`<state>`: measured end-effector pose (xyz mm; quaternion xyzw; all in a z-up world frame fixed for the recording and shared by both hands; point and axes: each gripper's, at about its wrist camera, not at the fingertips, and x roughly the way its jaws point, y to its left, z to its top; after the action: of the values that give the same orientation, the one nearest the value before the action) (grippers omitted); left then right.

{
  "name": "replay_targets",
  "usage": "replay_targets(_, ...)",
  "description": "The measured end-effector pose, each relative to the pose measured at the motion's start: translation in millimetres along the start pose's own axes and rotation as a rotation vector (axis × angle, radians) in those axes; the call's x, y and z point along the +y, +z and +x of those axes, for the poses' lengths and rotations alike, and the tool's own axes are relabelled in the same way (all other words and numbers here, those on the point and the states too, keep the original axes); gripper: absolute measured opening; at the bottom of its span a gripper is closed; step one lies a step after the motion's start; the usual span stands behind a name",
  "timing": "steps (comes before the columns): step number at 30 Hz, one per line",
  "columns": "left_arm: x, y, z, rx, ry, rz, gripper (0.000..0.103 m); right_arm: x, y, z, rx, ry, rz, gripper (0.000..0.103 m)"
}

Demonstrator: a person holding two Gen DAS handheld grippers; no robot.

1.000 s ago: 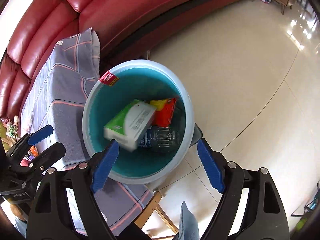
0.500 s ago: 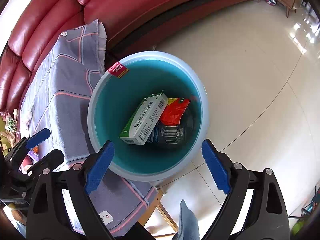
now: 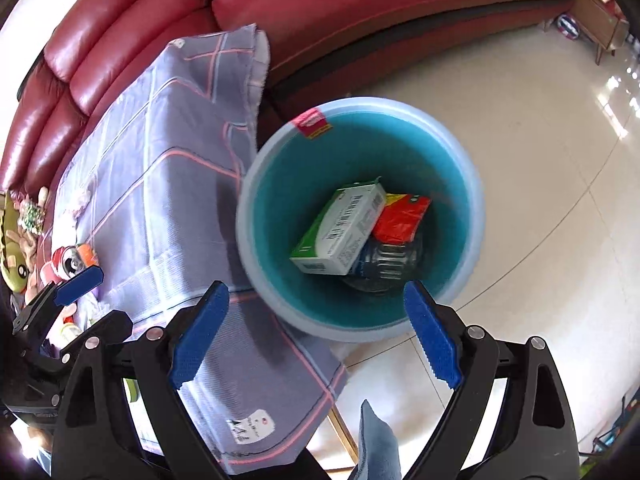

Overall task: Collect trash
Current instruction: 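Return both tools over the table toward the remaining trash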

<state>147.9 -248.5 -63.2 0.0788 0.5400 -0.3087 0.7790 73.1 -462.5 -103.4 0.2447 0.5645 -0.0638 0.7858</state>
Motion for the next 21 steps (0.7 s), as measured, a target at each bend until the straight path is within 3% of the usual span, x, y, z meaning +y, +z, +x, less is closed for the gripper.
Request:
replay_targets(10,61.9,-55.5,-48.3,-0.034,0.078,-0.113,0.098,67.4,-25.9,0.9,0.002,0.027,-0.097,0.085)
replay_targets(21,137.6,-117.6,-94.6,-0.072,0.141,-0.315,0.098,140.8,-63.6,6.9,0.041,0.043,-0.23,0.085)
